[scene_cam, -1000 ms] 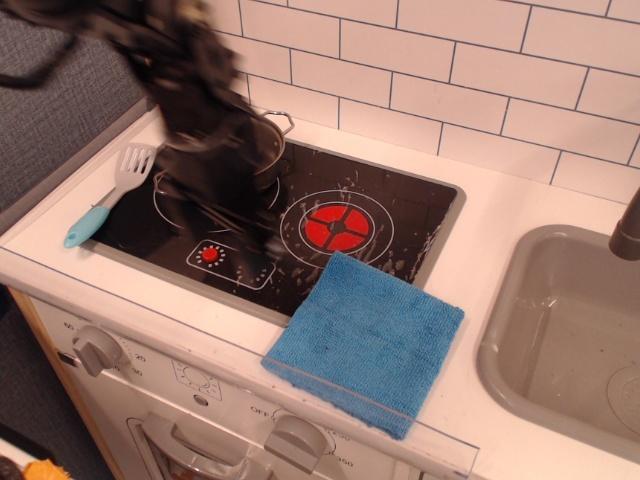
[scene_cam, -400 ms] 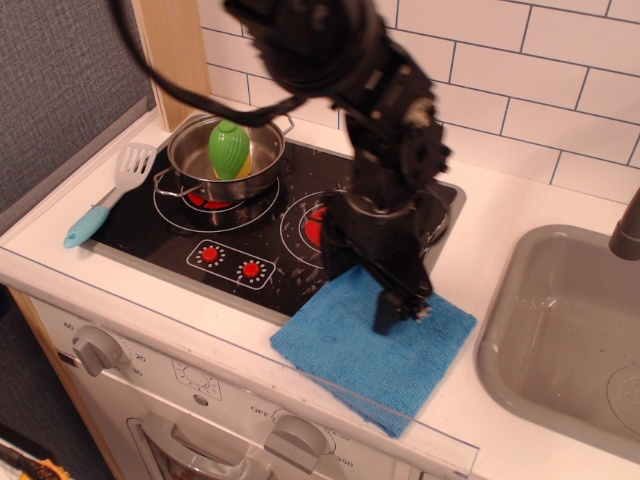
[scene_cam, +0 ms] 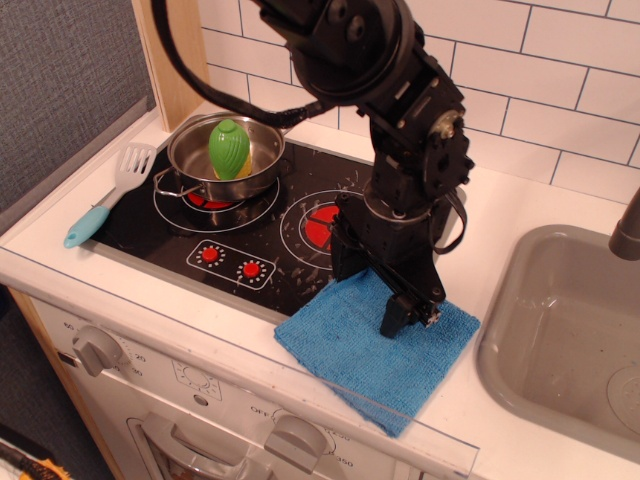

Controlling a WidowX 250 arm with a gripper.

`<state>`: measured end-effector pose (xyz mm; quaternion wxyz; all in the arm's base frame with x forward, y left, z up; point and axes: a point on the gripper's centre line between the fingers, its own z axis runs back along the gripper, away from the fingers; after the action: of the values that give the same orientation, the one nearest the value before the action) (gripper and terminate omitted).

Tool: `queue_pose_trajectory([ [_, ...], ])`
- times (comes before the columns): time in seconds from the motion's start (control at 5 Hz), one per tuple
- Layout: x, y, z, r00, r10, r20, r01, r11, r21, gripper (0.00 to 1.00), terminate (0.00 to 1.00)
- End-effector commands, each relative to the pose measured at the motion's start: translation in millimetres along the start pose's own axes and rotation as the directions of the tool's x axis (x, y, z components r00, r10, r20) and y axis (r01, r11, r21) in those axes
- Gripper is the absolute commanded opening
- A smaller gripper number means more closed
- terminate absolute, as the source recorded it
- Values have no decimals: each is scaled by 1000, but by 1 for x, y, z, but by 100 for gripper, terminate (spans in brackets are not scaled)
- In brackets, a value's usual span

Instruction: Move the blue cloth to the top right eye of the stove.

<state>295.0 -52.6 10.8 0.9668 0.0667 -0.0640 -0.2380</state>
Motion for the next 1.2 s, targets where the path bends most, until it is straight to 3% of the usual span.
queue_pose_trajectory([
  [0.0,-13,58,-23,990,134,-51,-134,991,3,100,0],
  [0.2,5,80,-24,985,169,-26,-169,986,18,100,0],
  [0.4,29,96,-20,985,175,-4,-174,982,68,100,0],
  [0.8,52,138,-26,966,257,8,-256,960,115,100,0],
  [1.0,56,146,-26,963,270,7,-270,959,83,100,0],
])
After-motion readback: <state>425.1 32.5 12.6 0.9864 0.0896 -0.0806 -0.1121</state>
